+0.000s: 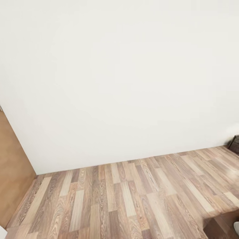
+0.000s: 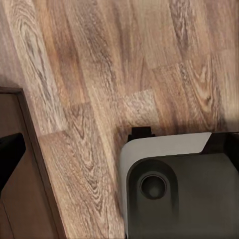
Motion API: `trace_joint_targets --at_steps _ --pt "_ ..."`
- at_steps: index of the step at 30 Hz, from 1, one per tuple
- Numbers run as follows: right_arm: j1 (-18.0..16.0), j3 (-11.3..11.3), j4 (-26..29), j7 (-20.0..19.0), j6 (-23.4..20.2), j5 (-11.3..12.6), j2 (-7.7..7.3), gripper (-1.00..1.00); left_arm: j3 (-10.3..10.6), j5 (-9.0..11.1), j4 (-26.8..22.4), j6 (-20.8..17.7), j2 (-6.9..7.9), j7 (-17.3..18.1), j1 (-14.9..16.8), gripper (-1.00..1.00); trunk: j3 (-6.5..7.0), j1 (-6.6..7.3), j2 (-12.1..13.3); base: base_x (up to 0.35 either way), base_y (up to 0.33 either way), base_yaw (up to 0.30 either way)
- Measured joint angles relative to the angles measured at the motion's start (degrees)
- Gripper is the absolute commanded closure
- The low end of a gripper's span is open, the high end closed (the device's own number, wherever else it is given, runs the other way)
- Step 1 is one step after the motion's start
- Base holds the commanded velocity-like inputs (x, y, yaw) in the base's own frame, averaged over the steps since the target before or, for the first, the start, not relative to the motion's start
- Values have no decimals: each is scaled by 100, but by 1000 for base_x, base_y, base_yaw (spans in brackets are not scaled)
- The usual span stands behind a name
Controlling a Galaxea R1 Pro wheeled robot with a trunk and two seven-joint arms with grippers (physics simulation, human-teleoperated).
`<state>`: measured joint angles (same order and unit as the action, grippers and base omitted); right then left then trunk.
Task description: In the bedroom, move the book from the bed onto either nightstand, and place the two sandals side by side next to the bed.
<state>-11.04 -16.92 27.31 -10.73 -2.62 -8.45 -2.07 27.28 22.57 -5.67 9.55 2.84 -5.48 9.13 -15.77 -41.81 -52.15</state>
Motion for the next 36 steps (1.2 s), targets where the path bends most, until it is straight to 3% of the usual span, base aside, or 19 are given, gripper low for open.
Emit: trace_joint_targets --at_steps 36 --pt "0 0 0 3 0 -1 7 -100 0 -2 0 0 3 0 0 -100 0 0 0 0 0 -195"
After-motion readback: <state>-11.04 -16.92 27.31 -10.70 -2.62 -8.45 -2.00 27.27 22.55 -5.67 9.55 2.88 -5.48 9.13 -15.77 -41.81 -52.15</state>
